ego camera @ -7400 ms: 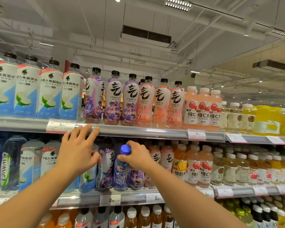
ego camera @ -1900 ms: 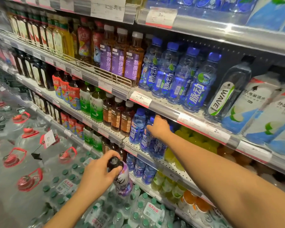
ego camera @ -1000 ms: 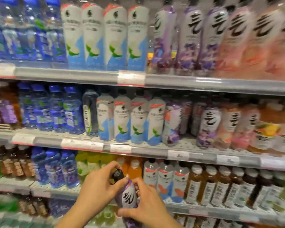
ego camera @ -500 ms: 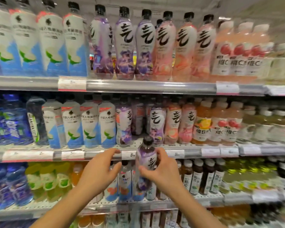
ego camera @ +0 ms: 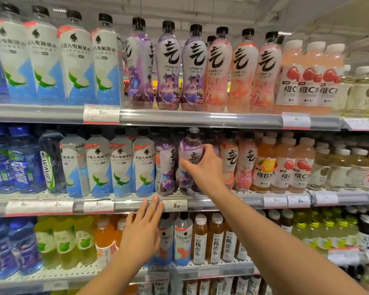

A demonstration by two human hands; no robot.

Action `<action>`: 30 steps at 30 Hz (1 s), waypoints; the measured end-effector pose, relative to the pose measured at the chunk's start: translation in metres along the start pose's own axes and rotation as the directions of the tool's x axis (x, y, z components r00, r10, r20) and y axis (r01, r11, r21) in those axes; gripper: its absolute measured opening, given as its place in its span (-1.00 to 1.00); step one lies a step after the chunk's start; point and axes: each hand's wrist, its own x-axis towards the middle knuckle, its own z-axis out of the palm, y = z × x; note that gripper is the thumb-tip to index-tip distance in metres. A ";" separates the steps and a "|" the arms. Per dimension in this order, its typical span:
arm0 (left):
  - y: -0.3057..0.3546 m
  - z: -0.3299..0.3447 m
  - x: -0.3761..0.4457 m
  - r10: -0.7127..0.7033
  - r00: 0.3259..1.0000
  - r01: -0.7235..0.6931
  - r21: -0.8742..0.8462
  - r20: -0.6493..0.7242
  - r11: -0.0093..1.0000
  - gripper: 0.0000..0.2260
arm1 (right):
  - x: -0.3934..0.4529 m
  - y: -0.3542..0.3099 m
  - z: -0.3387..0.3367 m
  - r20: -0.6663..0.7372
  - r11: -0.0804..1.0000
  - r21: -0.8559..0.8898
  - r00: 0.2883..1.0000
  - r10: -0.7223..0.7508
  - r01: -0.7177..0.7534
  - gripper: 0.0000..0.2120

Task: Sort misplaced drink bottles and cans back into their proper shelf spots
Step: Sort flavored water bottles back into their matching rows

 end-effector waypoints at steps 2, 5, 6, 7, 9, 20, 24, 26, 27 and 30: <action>-0.005 0.004 -0.003 0.028 1.000 -0.028 0.010 -0.002 1.000 -0.16 | 0.002 0.001 0.010 0.009 1.000 -0.012 1.000 0.007 -0.007 -0.56; -0.006 0.007 -0.004 0.037 0.999 -0.037 0.003 0.012 0.999 -0.14 | 0.003 0.005 0.024 0.035 0.999 -0.018 0.999 0.036 -0.035 -0.49; -0.006 0.008 -0.005 0.041 0.999 -0.041 0.005 0.018 0.999 -0.13 | 0.004 0.006 0.027 0.047 0.998 -0.039 0.998 0.045 -0.043 -0.47; -0.006 0.008 -0.005 0.046 0.998 -0.046 0.009 0.032 0.999 -0.12 | 0.004 0.006 0.029 0.056 0.997 -0.064 0.997 0.052 -0.048 -0.45; -0.007 0.008 -0.006 0.056 0.997 -0.056 0.004 0.048 0.998 -0.10 | 0.005 0.008 0.031 0.062 0.993 -0.100 0.996 0.065 -0.059 -0.41; -0.007 0.008 -0.006 0.065 0.995 -0.065 0.001 0.071 0.998 -0.11 | 0.020 -0.007 0.020 0.102 0.714 -0.688 0.992 -0.079 0.128 -0.17; -0.006 0.008 -0.007 0.059 0.995 -0.059 0.004 0.076 0.998 -0.11 | 0.027 -0.005 0.022 0.123 0.712 -0.690 0.990 -0.062 0.130 -0.18; -0.007 0.010 -0.006 0.051 0.996 -0.051 0.009 0.073 0.999 -0.10 | 0.030 -0.003 0.024 0.127 0.717 -0.686 0.991 -0.050 0.124 -0.22; -0.007 0.010 -0.006 0.046 0.997 -0.048 0.014 0.067 0.999 -0.09 | 0.030 -0.002 0.025 0.132 0.717 -0.686 0.990 -0.048 0.126 -0.25; -0.007 0.011 -0.004 0.044 0.996 -0.046 0.017 0.077 0.999 -0.08 | 0.033 0.000 0.026 0.146 0.717 -0.684 0.988 -0.047 0.135 -0.29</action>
